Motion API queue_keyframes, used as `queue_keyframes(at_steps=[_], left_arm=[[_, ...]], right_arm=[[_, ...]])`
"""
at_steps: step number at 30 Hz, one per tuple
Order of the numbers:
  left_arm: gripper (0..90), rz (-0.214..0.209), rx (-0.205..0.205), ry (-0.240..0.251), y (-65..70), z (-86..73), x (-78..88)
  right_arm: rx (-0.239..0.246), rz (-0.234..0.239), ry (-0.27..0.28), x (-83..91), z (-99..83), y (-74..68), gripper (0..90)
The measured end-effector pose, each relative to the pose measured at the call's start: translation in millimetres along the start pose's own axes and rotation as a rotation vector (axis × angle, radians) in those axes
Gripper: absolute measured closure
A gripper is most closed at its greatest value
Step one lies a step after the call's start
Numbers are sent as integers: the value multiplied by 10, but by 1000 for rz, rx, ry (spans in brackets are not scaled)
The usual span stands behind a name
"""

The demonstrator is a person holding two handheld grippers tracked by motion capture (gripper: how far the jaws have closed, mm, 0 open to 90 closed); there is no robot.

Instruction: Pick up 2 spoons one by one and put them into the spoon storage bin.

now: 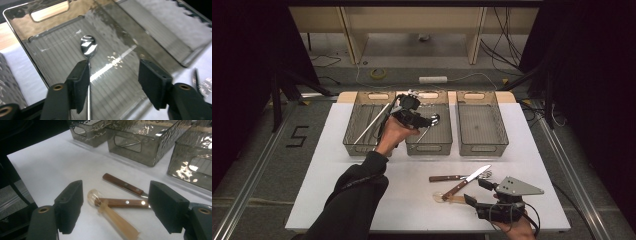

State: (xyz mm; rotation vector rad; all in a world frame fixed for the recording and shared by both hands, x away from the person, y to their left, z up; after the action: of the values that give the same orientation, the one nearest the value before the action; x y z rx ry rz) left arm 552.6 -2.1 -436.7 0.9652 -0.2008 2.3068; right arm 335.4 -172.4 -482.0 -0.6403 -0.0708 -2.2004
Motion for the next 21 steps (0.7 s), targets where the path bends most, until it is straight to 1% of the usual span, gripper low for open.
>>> queue_keyframes(at_steps=[2, 5, 7, 10, 12, 13, 14, 15, 17, 19, 20, 21], left_arm=[[377, -18, -18, 12, 36, -38, 104], [342, -41, -28, 41, 76, -104, 259], [322, -56, -32, 59, 99, -158, 352], [302, -67, -48, 81, 123, -255, 466], [287, -81, -45, 104, 141, -316, 537], [283, -85, -45, 114, 147, -346, 567], [274, -89, -45, 129, 153, -373, 594], [265, -94, -39, 144, 161, -402, 621], [252, -115, -38, 159, 168, -471, 669], [242, -128, -30, 186, 157, -536, 729], [238, -130, -24, 201, 149, -568, 759], [234, -132, -26, 215, 135, -605, 787]], right_arm=[[12, 6, -20, -16, -15, -9, 296], [30, 34, -50, -48, -32, -45, 297], [61, 30, -83, -80, -59, -54, 296], [90, 38, -136, -137, -106, -71, 297], [110, 46, -171, -174, -129, -71, 297], [107, 49, -185, -192, -138, -75, 297], [119, 51, -197, -213, -146, -68, 297], [120, 56, -210, -232, -155, -67, 297], [129, 56, -238, -265, -180, -50, 298], [139, 59, -263, -292, -205, -29, 298], [135, 60, -272, -306, -211, -24, 299], [141, 60, -286, -314, -222, -12, 301]])
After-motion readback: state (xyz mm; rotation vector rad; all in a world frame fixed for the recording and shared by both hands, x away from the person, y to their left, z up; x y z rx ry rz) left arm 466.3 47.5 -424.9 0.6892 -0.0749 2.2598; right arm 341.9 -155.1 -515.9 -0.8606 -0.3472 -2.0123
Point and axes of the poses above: each handheld gripper's, and its own axes: x roughly backward along the jaws, z roughly out of its top, y roughly to its right, the point moved 10 cm from there along -x, roughly forward along the jaws, and after that the axes turned 4 degrees about z, right-handed, at the moved point
